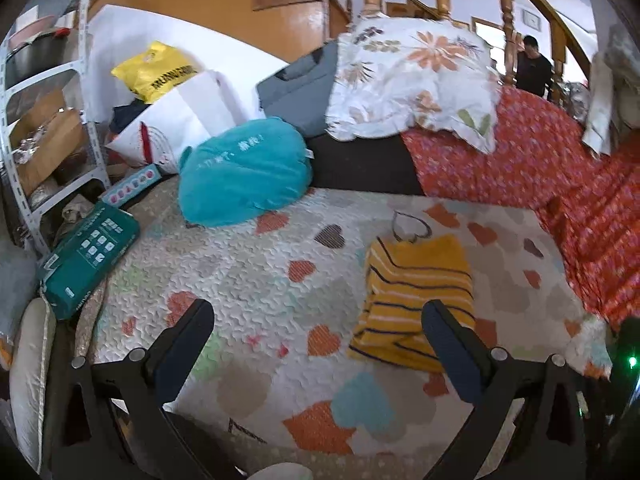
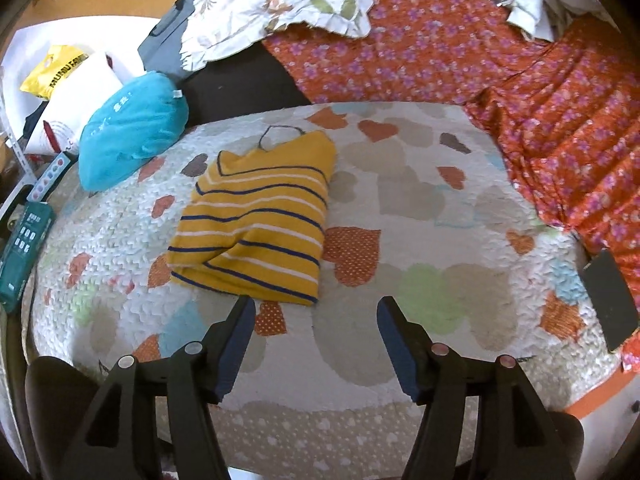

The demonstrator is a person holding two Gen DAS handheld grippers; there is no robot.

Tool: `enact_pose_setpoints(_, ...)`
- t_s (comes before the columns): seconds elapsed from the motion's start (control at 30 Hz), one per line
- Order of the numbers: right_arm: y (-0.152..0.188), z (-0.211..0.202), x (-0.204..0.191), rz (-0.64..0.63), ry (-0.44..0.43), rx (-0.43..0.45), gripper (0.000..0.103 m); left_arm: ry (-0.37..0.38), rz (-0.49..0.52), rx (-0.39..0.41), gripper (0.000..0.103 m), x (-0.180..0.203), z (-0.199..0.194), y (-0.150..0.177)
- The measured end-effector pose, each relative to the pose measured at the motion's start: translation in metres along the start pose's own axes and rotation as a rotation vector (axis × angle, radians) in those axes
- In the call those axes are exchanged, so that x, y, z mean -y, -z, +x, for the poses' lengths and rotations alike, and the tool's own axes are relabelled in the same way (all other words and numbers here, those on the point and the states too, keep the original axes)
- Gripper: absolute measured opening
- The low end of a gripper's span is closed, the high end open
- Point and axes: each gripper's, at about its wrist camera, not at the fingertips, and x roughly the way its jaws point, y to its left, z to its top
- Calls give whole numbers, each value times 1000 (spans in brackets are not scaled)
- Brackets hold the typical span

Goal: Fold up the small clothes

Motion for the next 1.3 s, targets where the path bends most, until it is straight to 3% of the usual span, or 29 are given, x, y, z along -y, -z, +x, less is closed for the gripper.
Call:
enact_pose_setpoints(0.27, 2, 2, -10, -34, 2, 3, 74, 50, 11, -62, 103, 7, 13, 10)
enact_pose_setpoints(0.63, 11, 12, -5, -17, 22, -27, 74, 68, -7, -84, 103, 7, 22, 22)
enact_pose_setpoints(1.0, 13, 10, -2, -5, 26, -6, 75, 100, 0, 83, 103, 12, -12, 18)
enact_pose_setpoints(1.3, 16, 15, -6, -23, 47, -17, 77, 78, 38, -63, 103, 21, 20, 39)
